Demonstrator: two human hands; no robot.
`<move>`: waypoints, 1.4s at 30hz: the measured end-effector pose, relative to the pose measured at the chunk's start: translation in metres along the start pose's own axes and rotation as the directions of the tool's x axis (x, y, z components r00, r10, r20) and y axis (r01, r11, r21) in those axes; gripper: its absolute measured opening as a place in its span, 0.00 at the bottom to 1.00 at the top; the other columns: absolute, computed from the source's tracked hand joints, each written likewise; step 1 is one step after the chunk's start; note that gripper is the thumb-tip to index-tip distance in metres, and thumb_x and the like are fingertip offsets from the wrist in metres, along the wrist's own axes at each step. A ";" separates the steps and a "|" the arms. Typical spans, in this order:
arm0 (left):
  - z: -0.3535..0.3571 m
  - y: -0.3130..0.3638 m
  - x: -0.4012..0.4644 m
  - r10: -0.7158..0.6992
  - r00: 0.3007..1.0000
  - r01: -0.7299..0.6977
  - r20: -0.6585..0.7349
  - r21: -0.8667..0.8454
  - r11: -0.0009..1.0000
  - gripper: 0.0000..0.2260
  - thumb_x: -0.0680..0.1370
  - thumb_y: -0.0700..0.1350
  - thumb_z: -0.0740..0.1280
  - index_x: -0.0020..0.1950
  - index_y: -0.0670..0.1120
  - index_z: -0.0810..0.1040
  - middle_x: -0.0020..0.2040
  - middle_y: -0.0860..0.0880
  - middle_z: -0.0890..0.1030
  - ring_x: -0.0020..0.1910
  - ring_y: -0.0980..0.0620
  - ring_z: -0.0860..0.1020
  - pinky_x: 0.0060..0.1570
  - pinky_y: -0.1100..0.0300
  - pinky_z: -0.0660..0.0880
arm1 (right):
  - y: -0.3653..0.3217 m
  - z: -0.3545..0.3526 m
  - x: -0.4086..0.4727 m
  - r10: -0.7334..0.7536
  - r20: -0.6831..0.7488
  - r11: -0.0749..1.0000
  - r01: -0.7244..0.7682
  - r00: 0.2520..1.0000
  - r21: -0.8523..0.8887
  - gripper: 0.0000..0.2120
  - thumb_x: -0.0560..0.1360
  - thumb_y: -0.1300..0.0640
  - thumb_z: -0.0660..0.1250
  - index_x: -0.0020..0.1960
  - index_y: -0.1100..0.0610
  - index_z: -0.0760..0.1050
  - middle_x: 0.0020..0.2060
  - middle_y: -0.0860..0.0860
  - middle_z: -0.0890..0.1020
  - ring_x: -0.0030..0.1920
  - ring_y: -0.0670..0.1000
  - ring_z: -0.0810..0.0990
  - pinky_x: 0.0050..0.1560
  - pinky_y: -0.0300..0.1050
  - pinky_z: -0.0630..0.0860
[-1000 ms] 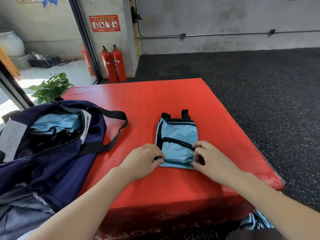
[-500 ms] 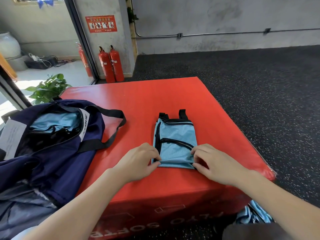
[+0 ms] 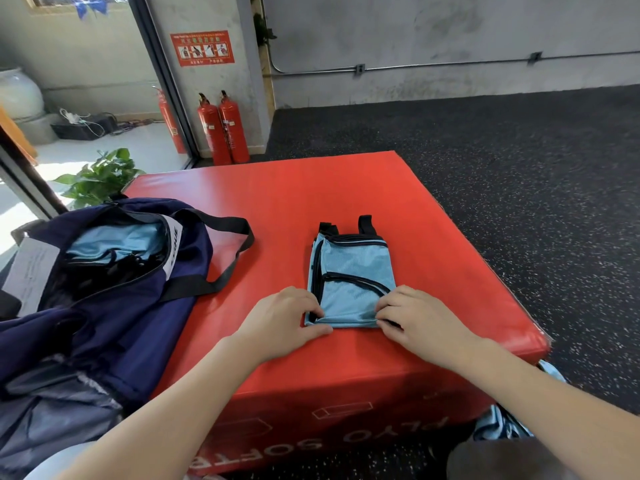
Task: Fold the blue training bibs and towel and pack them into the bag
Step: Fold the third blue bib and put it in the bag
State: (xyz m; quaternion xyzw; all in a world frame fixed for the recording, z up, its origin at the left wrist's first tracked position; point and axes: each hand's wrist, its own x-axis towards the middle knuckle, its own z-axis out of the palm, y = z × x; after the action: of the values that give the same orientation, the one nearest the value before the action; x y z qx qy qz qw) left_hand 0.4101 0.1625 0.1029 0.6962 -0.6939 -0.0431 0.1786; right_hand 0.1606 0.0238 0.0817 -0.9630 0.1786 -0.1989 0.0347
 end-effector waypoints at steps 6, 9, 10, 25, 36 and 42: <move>0.008 0.007 0.000 0.077 0.987 -0.065 -0.140 0.083 0.994 0.16 0.74 0.65 0.68 0.45 0.52 0.81 0.42 0.58 0.78 0.43 0.56 0.76 0.42 0.60 0.72 | 0.006 -0.004 0.005 0.104 0.084 0.983 -0.116 0.991 0.146 0.10 0.77 0.47 0.64 0.46 0.48 0.83 0.50 0.37 0.83 0.54 0.42 0.75 0.53 0.51 0.77; 0.011 0.005 0.001 0.113 0.982 -0.105 -0.154 0.060 0.993 0.09 0.76 0.54 0.68 0.45 0.50 0.82 0.44 0.57 0.79 0.47 0.56 0.75 0.45 0.55 0.77 | 0.010 -0.008 0.008 0.130 0.113 0.953 -0.155 0.985 0.261 0.04 0.77 0.52 0.70 0.45 0.49 0.83 0.51 0.36 0.80 0.56 0.40 0.73 0.59 0.45 0.73; 0.011 0.006 0.001 0.108 0.980 -0.110 -0.167 -0.002 0.994 0.07 0.76 0.52 0.68 0.44 0.49 0.81 0.46 0.57 0.79 0.49 0.56 0.75 0.49 0.57 0.76 | 0.009 -0.011 0.008 0.144 0.126 0.940 -0.176 0.982 0.292 0.04 0.77 0.53 0.71 0.43 0.48 0.82 0.52 0.35 0.79 0.58 0.39 0.72 0.60 0.42 0.71; -0.006 0.034 0.004 -0.148 0.972 0.057 -0.180 -0.430 0.901 0.04 0.80 0.47 0.68 0.45 0.53 0.76 0.34 0.52 0.78 0.32 0.53 0.73 0.36 0.59 0.70 | -0.006 -0.037 0.005 0.274 0.189 0.870 -0.327 0.943 0.369 0.07 0.68 0.47 0.66 0.44 0.46 0.72 0.40 0.44 0.81 0.39 0.46 0.79 0.45 0.53 0.76; -0.008 0.036 0.013 -0.311 0.920 0.144 -0.240 -0.529 0.836 0.03 0.78 0.46 0.72 0.44 0.52 0.80 0.31 0.49 0.78 0.27 0.57 0.68 0.31 0.65 0.66 | 0.009 -0.037 0.028 0.392 0.249 0.620 -0.454 0.886 0.639 0.04 0.74 0.56 0.71 0.41 0.48 0.78 0.30 0.42 0.76 0.33 0.42 0.71 0.39 0.46 0.67; -0.001 0.022 0.022 -0.436 0.880 0.284 -0.187 -0.528 0.800 0.04 0.77 0.47 0.72 0.43 0.51 0.80 0.27 0.54 0.75 0.26 0.58 0.68 0.30 0.68 0.65 | 0.014 -0.023 0.043 0.491 0.221 0.630 -0.519 0.843 0.578 0.02 0.76 0.49 0.72 0.45 0.46 0.81 0.39 0.41 0.84 0.41 0.42 0.80 0.47 0.41 0.74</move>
State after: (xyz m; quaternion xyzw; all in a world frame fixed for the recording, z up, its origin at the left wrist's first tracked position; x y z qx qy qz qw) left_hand 0.3899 0.1418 0.1153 0.7473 -0.4782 -0.1436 0.4385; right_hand 0.1840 -0.0045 0.1165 -0.8120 0.3647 -0.2078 0.4056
